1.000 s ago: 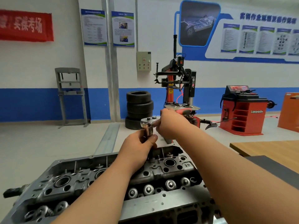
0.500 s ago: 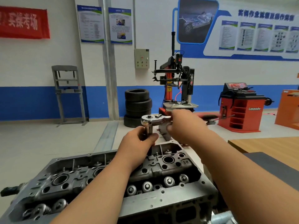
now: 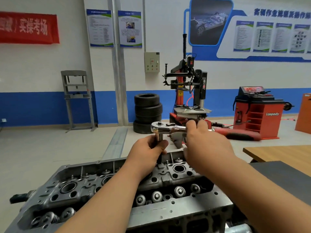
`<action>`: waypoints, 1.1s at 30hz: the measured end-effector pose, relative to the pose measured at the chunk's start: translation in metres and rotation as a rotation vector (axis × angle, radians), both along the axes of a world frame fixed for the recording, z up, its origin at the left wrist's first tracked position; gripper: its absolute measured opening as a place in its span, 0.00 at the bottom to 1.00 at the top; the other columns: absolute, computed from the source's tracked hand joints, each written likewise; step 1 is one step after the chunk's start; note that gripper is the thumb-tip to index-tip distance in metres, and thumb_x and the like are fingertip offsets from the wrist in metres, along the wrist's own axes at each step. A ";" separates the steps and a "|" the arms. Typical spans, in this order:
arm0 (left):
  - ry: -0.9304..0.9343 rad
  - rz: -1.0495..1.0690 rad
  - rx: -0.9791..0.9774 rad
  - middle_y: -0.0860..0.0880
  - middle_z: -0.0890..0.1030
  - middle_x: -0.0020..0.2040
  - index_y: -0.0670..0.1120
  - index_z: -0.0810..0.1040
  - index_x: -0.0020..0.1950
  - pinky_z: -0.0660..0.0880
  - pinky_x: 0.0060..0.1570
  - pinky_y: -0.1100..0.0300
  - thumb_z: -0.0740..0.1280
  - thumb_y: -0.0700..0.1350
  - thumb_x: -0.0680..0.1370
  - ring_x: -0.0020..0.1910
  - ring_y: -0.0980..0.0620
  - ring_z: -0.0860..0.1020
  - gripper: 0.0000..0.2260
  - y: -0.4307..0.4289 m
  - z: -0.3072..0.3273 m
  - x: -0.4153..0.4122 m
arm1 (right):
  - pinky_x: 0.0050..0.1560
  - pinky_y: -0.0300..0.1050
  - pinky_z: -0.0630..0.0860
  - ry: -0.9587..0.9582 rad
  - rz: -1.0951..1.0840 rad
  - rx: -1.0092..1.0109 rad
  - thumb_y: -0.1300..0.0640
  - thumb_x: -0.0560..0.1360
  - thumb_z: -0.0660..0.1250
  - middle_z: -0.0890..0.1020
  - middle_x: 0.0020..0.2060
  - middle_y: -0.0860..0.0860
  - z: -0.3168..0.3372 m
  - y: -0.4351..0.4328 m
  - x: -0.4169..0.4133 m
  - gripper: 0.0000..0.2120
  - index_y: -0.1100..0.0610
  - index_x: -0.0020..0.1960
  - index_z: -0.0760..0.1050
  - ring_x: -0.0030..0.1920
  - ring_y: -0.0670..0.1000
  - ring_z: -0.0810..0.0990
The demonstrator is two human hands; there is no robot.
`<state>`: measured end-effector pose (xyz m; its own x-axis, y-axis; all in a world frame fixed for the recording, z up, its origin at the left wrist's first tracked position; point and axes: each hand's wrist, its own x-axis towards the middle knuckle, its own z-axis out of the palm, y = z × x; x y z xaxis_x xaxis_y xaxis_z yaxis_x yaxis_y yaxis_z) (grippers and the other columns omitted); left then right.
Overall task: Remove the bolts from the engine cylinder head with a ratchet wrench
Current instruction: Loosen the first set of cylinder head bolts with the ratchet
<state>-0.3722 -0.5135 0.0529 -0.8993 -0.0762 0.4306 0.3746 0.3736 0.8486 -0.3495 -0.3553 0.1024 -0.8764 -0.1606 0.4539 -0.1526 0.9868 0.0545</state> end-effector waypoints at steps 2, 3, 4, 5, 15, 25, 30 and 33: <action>-0.003 -0.018 0.013 0.56 0.84 0.36 0.51 0.79 0.42 0.72 0.41 0.71 0.68 0.49 0.78 0.37 0.63 0.79 0.06 0.000 -0.001 0.001 | 0.22 0.41 0.59 0.039 0.048 0.039 0.49 0.74 0.64 0.64 0.54 0.53 -0.009 0.001 0.033 0.28 0.54 0.67 0.52 0.36 0.53 0.68; -0.003 -0.027 0.021 0.56 0.84 0.36 0.51 0.79 0.43 0.73 0.44 0.68 0.68 0.50 0.78 0.38 0.62 0.80 0.05 -0.001 -0.001 0.002 | 0.23 0.40 0.58 0.047 0.087 0.052 0.46 0.75 0.62 0.63 0.54 0.53 -0.011 0.000 0.043 0.29 0.53 0.67 0.50 0.35 0.53 0.68; -0.003 -0.031 0.025 0.55 0.84 0.37 0.52 0.79 0.43 0.73 0.47 0.65 0.68 0.50 0.78 0.40 0.61 0.80 0.05 -0.001 -0.001 0.002 | 0.23 0.40 0.58 0.055 0.121 0.060 0.44 0.75 0.61 0.63 0.52 0.52 -0.012 0.000 0.047 0.29 0.53 0.67 0.50 0.35 0.52 0.67; -0.001 -0.030 0.022 0.55 0.84 0.37 0.52 0.79 0.44 0.73 0.48 0.62 0.68 0.50 0.78 0.40 0.61 0.80 0.05 -0.001 -0.001 0.002 | 0.24 0.40 0.58 0.059 0.135 0.052 0.43 0.75 0.60 0.62 0.49 0.52 -0.008 0.000 0.047 0.26 0.53 0.65 0.52 0.35 0.52 0.67; -0.011 0.004 0.000 0.56 0.83 0.39 0.57 0.77 0.45 0.71 0.42 0.66 0.65 0.53 0.79 0.38 0.68 0.78 0.04 -0.002 -0.001 -0.001 | 0.37 0.46 0.75 -0.201 0.185 -0.182 0.56 0.74 0.65 0.75 0.46 0.53 0.026 -0.033 -0.089 0.11 0.57 0.55 0.72 0.40 0.51 0.76; 0.010 -0.009 0.024 0.55 0.84 0.37 0.54 0.80 0.39 0.75 0.45 0.63 0.69 0.50 0.77 0.38 0.60 0.81 0.06 0.001 0.000 0.001 | 0.23 0.43 0.61 0.052 -0.016 0.060 0.52 0.73 0.65 0.61 0.46 0.52 -0.002 -0.004 0.009 0.23 0.55 0.62 0.57 0.35 0.54 0.68; 0.002 -0.027 0.056 0.55 0.84 0.38 0.55 0.81 0.40 0.77 0.51 0.55 0.70 0.52 0.76 0.41 0.56 0.82 0.06 0.000 -0.002 0.002 | 0.24 0.41 0.56 0.104 0.120 0.086 0.40 0.74 0.59 0.59 0.43 0.49 -0.005 -0.003 0.045 0.22 0.51 0.58 0.55 0.33 0.52 0.65; -0.003 -0.015 0.031 0.59 0.84 0.39 0.62 0.80 0.39 0.74 0.46 0.63 0.69 0.54 0.76 0.41 0.62 0.80 0.06 0.000 -0.001 0.002 | 0.29 0.44 0.66 0.008 0.120 -0.062 0.40 0.72 0.61 0.71 0.37 0.46 0.015 0.007 0.009 0.16 0.51 0.47 0.64 0.35 0.49 0.71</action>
